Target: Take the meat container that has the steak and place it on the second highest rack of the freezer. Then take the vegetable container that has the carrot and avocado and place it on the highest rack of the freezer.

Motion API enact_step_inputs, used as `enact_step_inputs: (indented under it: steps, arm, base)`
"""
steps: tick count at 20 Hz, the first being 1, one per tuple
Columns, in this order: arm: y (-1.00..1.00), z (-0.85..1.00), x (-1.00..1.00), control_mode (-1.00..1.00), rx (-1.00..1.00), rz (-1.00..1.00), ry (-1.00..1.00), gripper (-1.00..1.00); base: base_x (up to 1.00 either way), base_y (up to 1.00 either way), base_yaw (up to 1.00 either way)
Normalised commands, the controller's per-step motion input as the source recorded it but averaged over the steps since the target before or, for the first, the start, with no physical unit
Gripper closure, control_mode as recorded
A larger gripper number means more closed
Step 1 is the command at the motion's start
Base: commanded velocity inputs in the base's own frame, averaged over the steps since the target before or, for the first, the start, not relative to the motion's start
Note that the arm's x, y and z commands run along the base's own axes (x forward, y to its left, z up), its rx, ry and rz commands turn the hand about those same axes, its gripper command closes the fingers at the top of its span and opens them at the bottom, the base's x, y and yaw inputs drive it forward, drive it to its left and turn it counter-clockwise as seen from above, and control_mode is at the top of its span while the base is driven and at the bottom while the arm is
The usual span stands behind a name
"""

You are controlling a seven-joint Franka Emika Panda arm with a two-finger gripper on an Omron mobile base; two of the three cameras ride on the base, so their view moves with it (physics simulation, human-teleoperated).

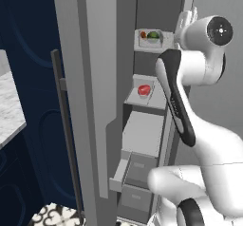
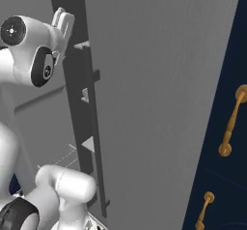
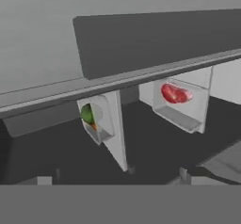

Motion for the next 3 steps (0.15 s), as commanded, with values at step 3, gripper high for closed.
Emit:
enact_step_inputs:
  steps: [3]
  arm:
    - [0.0,-0.03,-1.0,-1.0,-0.06,0.0,0.15,-1.0]
  base:
    - [0.0,0.0,0.0]
